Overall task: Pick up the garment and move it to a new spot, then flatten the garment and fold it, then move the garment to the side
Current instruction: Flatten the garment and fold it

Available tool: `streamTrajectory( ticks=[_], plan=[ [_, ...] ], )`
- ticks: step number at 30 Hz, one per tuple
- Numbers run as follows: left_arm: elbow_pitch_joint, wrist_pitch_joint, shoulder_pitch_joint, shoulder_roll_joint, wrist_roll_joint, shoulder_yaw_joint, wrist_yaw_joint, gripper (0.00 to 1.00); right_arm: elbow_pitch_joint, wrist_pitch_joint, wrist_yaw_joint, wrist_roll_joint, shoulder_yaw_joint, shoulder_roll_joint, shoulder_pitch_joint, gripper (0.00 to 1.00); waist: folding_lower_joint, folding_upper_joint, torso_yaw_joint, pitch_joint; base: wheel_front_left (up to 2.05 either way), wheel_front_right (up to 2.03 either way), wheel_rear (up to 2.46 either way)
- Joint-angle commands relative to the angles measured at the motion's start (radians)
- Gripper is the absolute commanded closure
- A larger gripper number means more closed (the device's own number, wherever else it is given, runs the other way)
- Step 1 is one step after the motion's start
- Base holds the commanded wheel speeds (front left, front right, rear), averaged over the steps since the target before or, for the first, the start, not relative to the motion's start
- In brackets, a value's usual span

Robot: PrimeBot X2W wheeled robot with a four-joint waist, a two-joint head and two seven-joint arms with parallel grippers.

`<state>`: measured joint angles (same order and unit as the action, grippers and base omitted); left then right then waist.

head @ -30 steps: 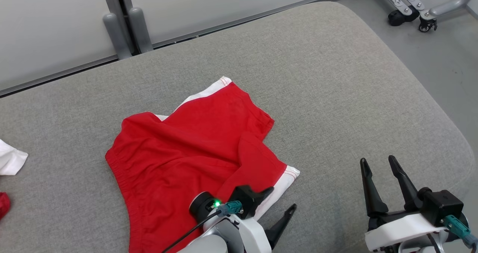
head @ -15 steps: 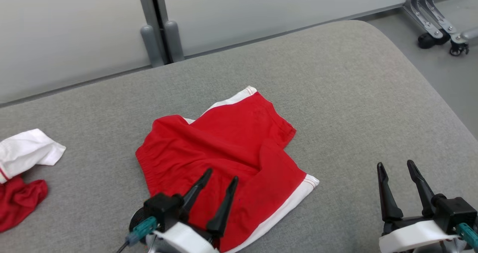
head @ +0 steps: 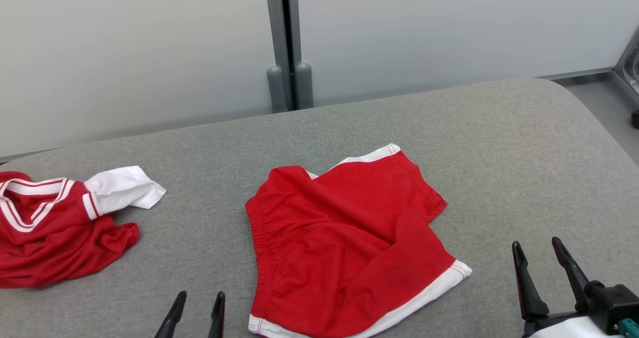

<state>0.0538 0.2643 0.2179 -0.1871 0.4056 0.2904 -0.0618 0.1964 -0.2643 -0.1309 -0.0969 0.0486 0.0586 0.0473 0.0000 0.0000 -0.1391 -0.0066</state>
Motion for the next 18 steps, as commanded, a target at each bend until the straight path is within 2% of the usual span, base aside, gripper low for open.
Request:
streamTrajectory(
  ticks=[1,9,18],
  plan=[
    [0.001,0.0,0.009,0.004,-0.011,-0.021,0.007,0.0,0.0,0.0,0.0,0.002,0.002,0.005,0.007,0.0,0.0,0.0,0.018,-0.017,0.0,0.0,0.0],
    [0.049,0.0,0.061,0.073,-0.106,-0.21,0.117,0.0,0.044,0.0,0.0,0.011,-0.009,0.001,0.022,0.0,0.0,0.0,0.05,-0.033,0.0,0.0,0.0],
    [0.065,0.0,0.041,0.121,-0.169,-0.294,0.174,0.0,0.063,0.0,0.0,0.003,-0.03,-0.004,0.024,0.0,0.0,0.0,0.06,-0.037,0.0,0.0,0.0]
  ],
)
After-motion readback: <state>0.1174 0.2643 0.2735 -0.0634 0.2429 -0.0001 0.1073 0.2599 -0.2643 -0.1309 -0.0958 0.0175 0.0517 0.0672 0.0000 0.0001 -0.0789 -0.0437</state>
